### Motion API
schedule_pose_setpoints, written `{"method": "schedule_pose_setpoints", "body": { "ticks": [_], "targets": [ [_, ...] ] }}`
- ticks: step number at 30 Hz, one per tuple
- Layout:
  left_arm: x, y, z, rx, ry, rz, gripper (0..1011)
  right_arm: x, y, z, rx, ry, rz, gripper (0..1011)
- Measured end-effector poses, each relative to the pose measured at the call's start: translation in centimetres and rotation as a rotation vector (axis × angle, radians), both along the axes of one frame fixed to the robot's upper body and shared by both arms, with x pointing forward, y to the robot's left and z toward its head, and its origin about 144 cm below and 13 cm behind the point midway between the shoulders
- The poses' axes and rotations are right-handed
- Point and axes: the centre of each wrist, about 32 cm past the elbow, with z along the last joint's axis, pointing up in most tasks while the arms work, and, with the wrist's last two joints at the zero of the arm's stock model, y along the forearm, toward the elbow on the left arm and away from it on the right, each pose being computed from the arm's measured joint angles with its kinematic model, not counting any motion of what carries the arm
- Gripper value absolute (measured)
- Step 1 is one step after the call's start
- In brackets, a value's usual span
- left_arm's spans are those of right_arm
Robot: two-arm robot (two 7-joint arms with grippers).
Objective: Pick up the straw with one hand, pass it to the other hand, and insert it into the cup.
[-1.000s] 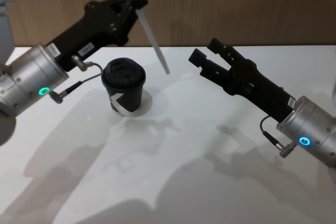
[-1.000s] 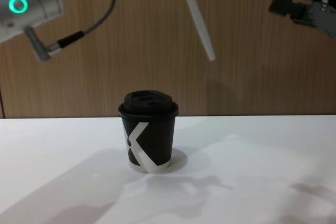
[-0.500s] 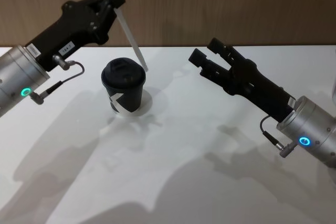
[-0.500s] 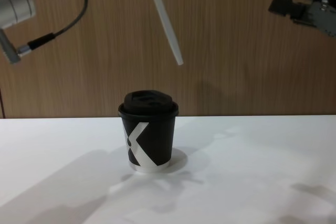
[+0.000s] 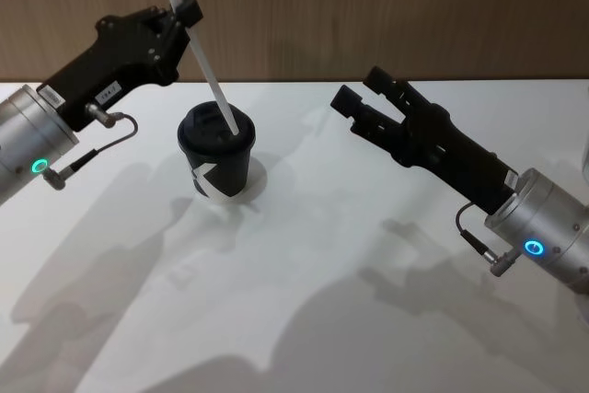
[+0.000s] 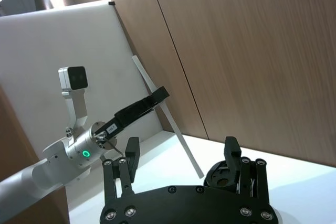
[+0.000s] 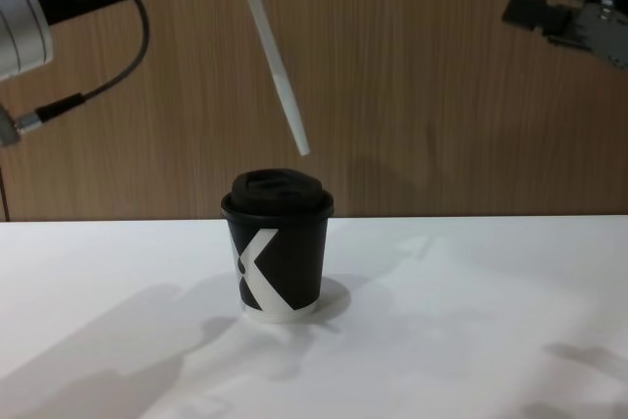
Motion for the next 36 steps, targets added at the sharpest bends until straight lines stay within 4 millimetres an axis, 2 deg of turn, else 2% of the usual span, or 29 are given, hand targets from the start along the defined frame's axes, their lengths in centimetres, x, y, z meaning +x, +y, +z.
{"method": "schedule_pose_setpoints", "body": {
  "ticks": [36],
  "targets": [
    [1.7,0.1,-2.1,0.038,0.002,0.094,2,0.0,0.0,0.0,0.000,0.000,0.000,1001]
  ]
}}
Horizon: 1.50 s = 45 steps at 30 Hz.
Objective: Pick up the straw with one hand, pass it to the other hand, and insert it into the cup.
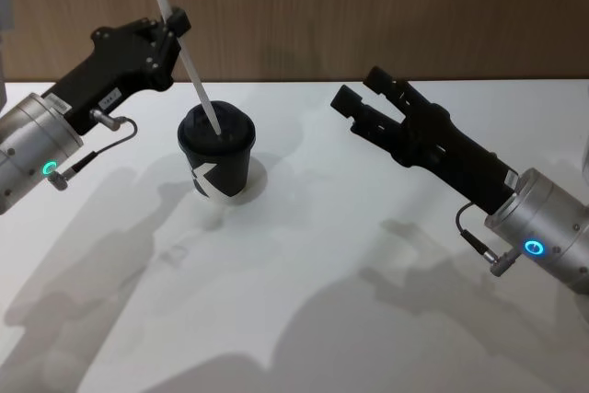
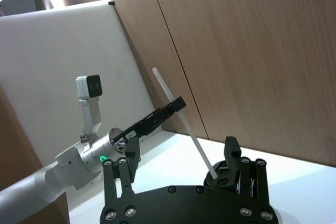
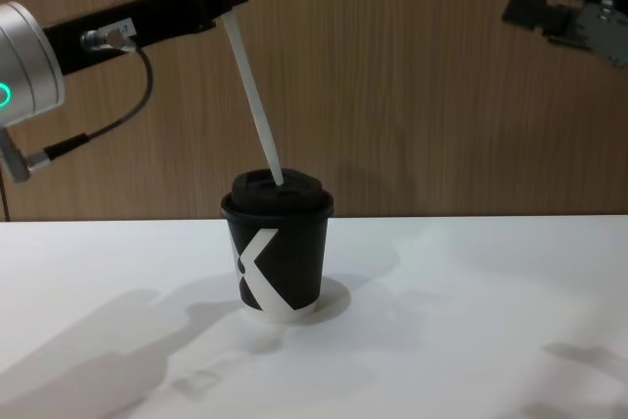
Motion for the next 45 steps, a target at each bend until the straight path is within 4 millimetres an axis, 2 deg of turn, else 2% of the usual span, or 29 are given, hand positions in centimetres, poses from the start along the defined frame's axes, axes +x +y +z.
{"method": "schedule_pose_setpoints", "body": {
  "ticks": [43,45],
  "targets": [
    [0.4,-1.5,-1.3,0.077,0.000,0.007,2,0.0,0.0,0.0,0.000,0.000,0.000,1001],
    [0.3,-1.6,-1.4,0.085,0.000,0.009,24,0.0,0.0,0.0,0.000,0.000,0.000,1001]
  ]
}}
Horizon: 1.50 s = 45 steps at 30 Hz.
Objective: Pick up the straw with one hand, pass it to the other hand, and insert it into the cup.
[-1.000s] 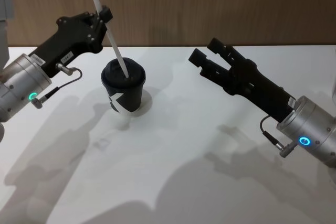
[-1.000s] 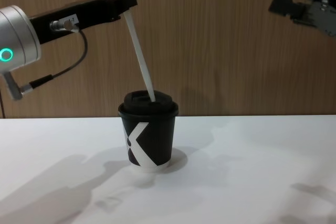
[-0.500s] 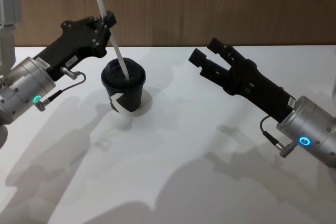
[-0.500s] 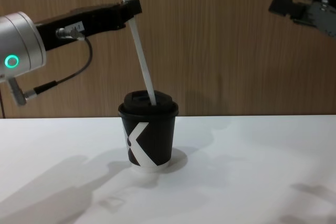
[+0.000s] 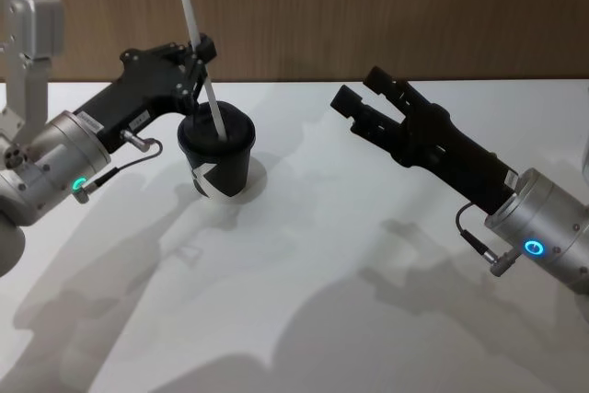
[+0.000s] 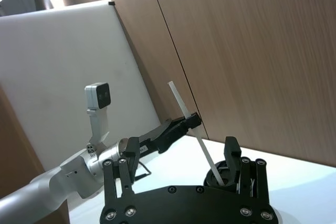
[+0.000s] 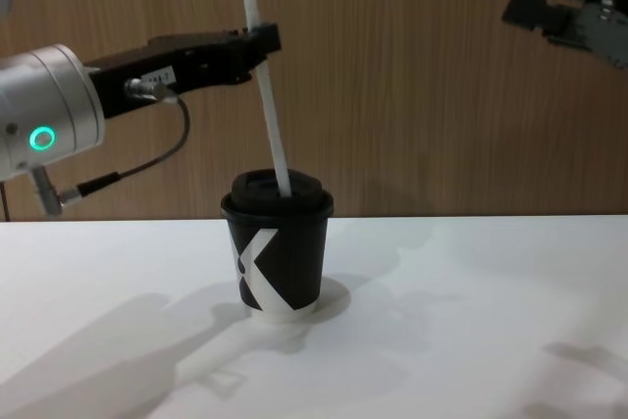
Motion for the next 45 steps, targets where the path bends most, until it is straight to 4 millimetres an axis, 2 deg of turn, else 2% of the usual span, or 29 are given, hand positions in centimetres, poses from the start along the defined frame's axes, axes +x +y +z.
{"method": "schedule_pose_setpoints", "body": {
  "ticks": [4,17,19,24,25,26,27,30,34,45],
  "targets": [
    [-0.1,-0.3,-0.2,0.013,-0.001,0.006,99,0.0,0.0,0.0,0.000,0.000,0.000,1001],
    [-0.7,-0.9,-0.5,0.049,-0.007,0.028,525,0.0,0.0,0.0,0.000,0.000,0.000,1001],
    [-0.9,-1.0,-0.6,0.055,-0.008,0.033,556,0.0,0.0,0.0,0.000,0.000,0.000,1001],
    [-1.8,-1.2,-0.8,0.077,-0.012,0.057,747,0.0,0.0,0.0,0.000,0.000,0.000,1001],
    [-2.0,-1.2,-0.9,0.081,-0.012,0.062,758,0.0,0.0,0.0,0.000,0.000,0.000,1001],
    [-2.2,-1.2,-1.0,0.083,-0.009,0.067,823,0.0,0.0,0.0,0.000,0.000,0.000,1001],
    [-2.4,-1.2,-0.9,0.086,-0.012,0.073,823,0.0,0.0,0.0,0.000,0.000,0.000,1001],
    [-3.5,-1.4,-1.2,0.097,-0.014,0.101,930,0.0,0.0,0.0,0.000,0.000,0.000,1001],
    [-4.5,-1.5,-1.4,0.106,-0.017,0.130,1000,0.0,0.0,0.0,0.000,0.000,0.000,1001],
    [-7.2,-2.2,-2.0,0.105,-0.014,0.218,1000,0.0,0.0,0.0,0.000,0.000,0.000,1001]
  ]
}}
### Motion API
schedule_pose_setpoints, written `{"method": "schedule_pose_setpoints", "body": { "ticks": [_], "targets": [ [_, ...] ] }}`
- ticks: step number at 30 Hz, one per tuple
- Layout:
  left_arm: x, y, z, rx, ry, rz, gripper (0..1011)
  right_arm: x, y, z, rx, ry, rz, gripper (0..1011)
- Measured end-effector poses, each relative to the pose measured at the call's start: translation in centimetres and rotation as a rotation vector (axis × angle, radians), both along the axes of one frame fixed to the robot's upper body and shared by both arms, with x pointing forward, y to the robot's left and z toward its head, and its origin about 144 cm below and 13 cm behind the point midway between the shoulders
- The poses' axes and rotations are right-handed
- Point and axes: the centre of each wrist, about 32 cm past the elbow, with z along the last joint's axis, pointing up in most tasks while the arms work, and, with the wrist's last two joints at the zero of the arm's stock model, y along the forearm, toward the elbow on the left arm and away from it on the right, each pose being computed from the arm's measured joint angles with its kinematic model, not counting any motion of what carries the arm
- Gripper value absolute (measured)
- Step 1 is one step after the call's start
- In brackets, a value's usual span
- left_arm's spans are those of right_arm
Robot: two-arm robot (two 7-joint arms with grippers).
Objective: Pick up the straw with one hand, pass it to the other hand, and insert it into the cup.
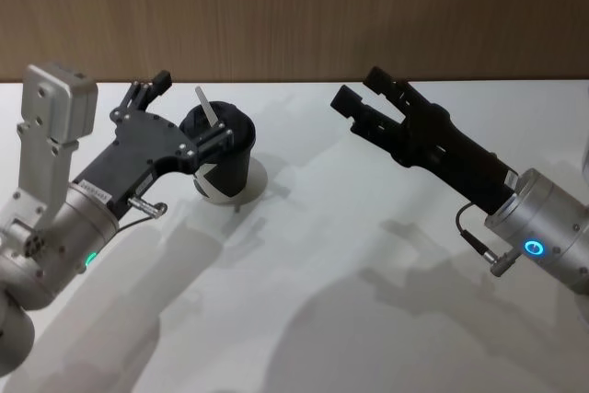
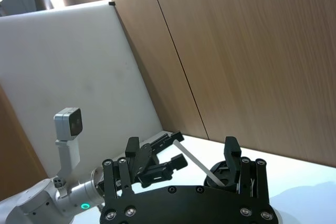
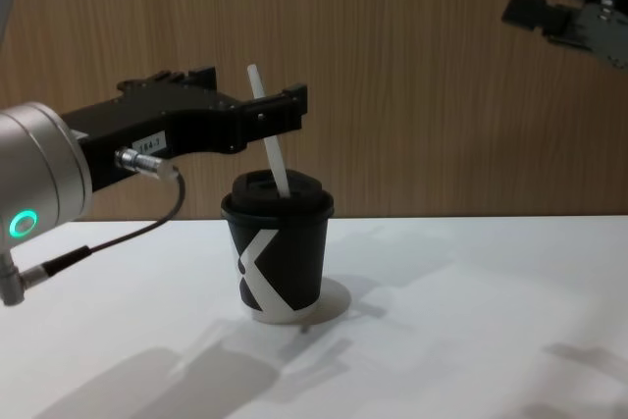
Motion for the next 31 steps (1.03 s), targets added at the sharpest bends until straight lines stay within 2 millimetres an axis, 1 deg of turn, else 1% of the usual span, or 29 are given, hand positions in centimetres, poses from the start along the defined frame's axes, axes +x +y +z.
{"method": "schedule_pose_setpoints", "body": {
  "ticks": [4,14,23,31],
  "targets": [
    [-0.9,-0.5,-0.2,-0.007,0.005,0.030,1000,0.0,0.0,0.0,-0.002,0.000,0.000,1001],
    [-2.0,-1.7,-0.7,-0.025,0.022,0.069,1000,0.0,-0.6,-0.5,-0.067,0.016,-0.008,1001],
    [-2.4,-3.0,-0.9,-0.035,0.034,0.091,1000,0.1,-1.8,-1.5,-0.131,0.050,-0.015,1001],
    [-2.5,-3.8,-1.1,-0.036,0.039,0.106,1000,0.1,-2.5,-2.0,-0.159,0.066,-0.017,1001]
  ]
}}
